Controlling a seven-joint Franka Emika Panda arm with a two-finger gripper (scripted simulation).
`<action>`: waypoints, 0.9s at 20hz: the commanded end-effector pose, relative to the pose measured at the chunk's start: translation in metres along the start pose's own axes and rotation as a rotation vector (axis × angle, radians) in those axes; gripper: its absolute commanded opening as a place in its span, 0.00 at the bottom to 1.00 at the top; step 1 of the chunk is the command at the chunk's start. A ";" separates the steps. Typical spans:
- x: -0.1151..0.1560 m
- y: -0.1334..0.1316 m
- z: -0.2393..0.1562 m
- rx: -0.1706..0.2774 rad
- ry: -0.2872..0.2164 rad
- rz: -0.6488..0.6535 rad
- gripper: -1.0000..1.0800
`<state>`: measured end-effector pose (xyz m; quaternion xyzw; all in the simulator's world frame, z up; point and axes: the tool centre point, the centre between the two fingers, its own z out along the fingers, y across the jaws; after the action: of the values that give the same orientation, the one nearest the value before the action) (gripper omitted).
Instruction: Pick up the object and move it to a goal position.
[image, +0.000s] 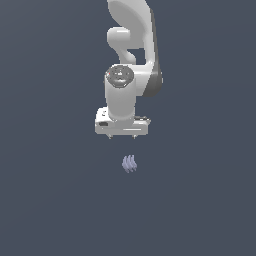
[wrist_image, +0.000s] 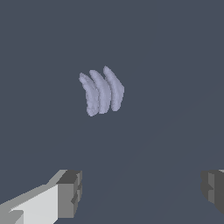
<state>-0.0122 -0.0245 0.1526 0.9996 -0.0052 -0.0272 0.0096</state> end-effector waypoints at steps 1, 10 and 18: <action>0.008 -0.003 0.005 0.000 0.005 -0.021 0.96; 0.051 -0.019 0.036 0.006 0.036 -0.146 0.96; 0.072 -0.029 0.056 0.012 0.054 -0.212 0.96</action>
<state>0.0542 0.0011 0.0951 0.9954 0.0961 -0.0029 0.0011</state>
